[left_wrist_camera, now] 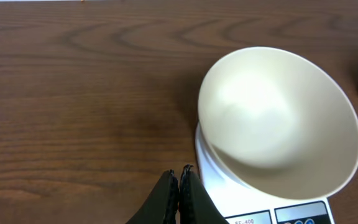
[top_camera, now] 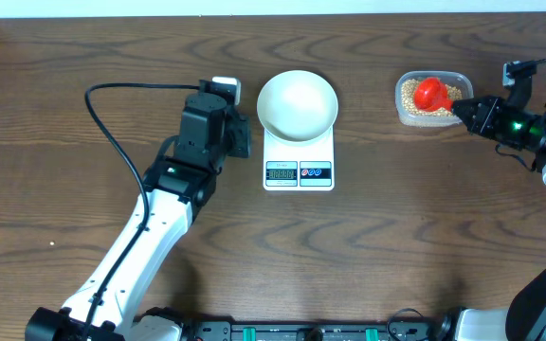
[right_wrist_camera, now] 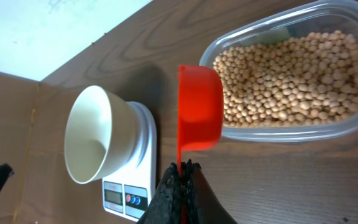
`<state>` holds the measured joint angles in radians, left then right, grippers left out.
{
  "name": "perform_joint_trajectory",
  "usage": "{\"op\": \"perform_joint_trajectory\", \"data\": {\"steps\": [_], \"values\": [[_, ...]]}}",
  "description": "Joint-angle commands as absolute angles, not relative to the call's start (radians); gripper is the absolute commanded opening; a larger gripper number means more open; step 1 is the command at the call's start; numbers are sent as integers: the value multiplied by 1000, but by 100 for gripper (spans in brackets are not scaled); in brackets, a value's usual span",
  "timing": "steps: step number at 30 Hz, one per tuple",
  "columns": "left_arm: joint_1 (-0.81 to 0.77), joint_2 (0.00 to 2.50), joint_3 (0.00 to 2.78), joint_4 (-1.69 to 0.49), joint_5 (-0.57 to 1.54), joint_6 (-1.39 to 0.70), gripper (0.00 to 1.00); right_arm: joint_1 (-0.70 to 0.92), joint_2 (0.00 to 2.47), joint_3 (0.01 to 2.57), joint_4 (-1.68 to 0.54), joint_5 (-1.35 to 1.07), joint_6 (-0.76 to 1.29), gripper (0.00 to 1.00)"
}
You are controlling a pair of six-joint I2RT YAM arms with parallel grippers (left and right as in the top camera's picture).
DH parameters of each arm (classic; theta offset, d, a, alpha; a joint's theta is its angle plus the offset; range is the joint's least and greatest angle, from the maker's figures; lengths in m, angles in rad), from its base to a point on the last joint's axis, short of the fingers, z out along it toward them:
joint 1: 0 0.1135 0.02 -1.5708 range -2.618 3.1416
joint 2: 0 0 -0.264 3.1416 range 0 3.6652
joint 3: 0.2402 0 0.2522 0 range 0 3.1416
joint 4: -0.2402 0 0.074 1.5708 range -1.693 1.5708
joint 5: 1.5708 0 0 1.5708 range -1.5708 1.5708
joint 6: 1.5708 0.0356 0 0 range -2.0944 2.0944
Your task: Scoop item into bowl and weigh 50g on scale
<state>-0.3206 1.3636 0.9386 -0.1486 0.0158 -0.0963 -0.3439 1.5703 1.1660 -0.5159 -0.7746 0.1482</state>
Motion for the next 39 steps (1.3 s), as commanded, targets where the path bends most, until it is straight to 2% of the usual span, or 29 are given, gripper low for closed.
{"op": "perform_joint_trajectory", "data": {"steps": [1, 7, 13, 19, 31, 39], "values": [[-318, 1362, 929, -158, 15, -90, 7, -346, 1560, 1183, -516, -721, 145, 1], [-320, 1362, 929, -229, 43, -90, 8, -346, 1560, 1183, -507, -682, 161, 1], [-320, 1362, 929, -394, 260, -90, 8, -346, 1560, 1183, -505, -653, 164, 1], [-320, 1362, 929, -530, 262, -90, 9, -346, 1560, 1183, -506, -646, 164, 1], [-329, 1362, 929, -514, 262, -85, 8, -346, 1560, 1183, -512, -608, 159, 1], [-431, 1323, 930, -508, 202, -83, 9, -346, 1560, 1183, -524, -608, 132, 1]]}}
